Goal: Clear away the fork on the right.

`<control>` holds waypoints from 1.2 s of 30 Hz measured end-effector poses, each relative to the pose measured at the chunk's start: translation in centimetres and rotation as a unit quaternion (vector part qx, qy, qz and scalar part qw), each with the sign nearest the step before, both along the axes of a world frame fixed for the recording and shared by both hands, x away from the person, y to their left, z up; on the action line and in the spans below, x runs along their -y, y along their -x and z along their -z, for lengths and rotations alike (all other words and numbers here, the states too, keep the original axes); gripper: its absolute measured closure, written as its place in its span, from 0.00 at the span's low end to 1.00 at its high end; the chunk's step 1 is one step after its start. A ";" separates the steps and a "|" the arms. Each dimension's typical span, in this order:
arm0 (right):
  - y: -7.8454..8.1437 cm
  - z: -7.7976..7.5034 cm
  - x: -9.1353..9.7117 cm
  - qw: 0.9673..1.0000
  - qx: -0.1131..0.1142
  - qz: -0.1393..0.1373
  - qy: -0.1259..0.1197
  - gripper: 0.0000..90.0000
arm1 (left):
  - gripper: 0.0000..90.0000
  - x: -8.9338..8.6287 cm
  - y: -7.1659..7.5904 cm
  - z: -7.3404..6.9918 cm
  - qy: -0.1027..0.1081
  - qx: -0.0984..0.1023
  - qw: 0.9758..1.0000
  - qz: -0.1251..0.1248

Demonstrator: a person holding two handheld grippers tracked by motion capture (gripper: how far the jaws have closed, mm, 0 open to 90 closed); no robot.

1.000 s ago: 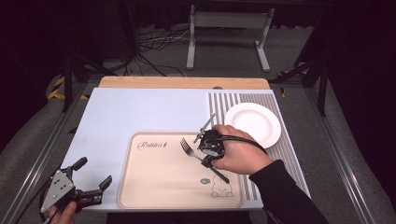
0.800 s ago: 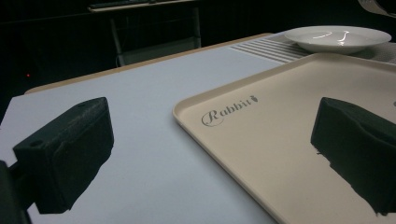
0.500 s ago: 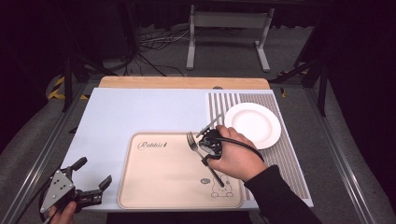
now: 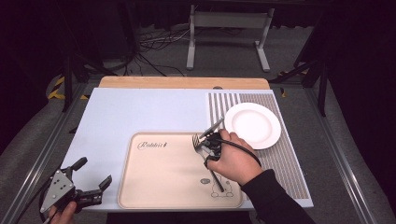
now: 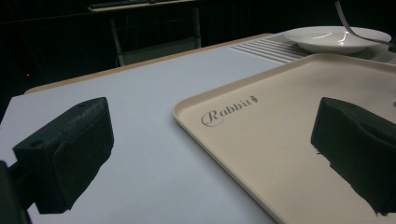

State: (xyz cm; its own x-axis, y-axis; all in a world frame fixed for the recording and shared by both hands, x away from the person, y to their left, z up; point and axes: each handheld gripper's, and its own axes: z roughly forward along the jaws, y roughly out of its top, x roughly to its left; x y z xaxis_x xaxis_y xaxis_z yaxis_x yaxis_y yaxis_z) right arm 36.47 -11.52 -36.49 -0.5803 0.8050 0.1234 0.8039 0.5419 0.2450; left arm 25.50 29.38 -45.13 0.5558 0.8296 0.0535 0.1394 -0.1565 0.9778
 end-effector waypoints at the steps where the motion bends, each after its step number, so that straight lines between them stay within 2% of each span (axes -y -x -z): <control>1: 0.0 0.1 0.0 1.000 -0.002 0.002 -0.001 0.95 | 0.00 0.0 0.0 0.0 0.000 0.000 1.000 0.000; 4: -0.2 0.5 0.1 1.000 -0.010 0.015 -0.002 0.95 | 0.00 0.0 0.0 0.0 0.000 0.000 1.000 0.000; 10: -0.4 1.2 0.3 1.000 -0.014 0.015 0.000 0.95 | 0.00 0.0 0.0 0.0 0.000 0.000 1.000 0.000; 21: -0.8 2.7 1.0 0.999 -0.031 0.033 0.007 0.95 | 0.00 0.0 0.0 0.0 0.000 0.000 1.000 -0.001; 36: -1.2 4.0 1.7 0.996 -0.048 0.069 0.009 0.94 | 0.00 0.0 0.0 0.0 0.000 0.000 1.000 -0.001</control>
State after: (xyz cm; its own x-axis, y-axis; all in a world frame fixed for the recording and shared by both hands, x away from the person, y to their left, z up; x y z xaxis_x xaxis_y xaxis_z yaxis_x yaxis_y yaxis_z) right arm 37.67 -13.18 -40.54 -0.4495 0.8792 0.1577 0.8907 0.4277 0.1544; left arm 25.52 29.40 -45.14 0.5541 0.8307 0.0541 0.1397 -0.1568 0.9777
